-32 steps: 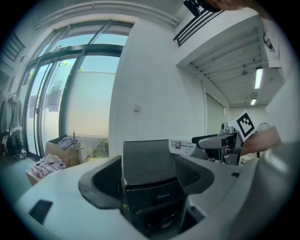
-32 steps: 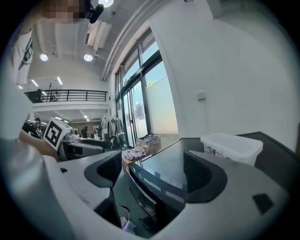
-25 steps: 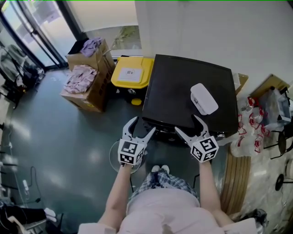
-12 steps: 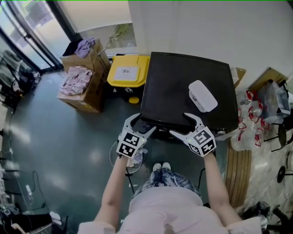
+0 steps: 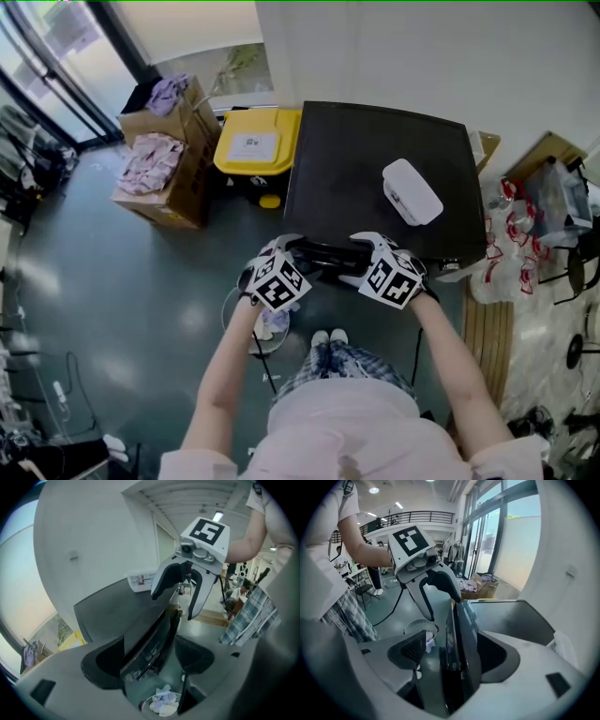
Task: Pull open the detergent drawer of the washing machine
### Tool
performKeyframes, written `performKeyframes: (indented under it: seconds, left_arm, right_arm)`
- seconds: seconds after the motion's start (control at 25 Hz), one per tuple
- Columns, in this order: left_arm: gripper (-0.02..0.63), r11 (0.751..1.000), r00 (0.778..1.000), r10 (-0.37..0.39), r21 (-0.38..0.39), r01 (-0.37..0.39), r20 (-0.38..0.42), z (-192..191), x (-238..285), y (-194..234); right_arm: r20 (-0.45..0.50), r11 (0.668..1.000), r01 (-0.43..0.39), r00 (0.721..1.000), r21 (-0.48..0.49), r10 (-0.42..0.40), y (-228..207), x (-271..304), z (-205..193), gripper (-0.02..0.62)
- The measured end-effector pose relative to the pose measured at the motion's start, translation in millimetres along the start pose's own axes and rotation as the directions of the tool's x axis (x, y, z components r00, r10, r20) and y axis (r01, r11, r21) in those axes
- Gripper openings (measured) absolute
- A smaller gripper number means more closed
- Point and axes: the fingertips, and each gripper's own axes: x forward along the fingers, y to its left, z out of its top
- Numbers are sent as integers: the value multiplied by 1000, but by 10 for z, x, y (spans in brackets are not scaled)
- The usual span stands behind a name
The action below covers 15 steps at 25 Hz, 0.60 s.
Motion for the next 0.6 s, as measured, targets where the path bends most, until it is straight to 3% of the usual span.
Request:
performKeyframes:
  seconds: [0.12,0.32,0.6]
  left_arm:
    - [345,998,997,-30,57,34,-71,-89,100,-80]
    - [345,992,984,-76,92,92,-159,-234,200,-175]
    - [345,986,973,-79,127,108,-216,-327,285,-169]
  right_arm:
    - [-44,998,-42,998,-52,40,97,125,-45,350]
    - [-96,996,-80,993,-51,75,214,291,-159,347]
    - [-167,996,-68,984,-58,58,228,454,-308,344]
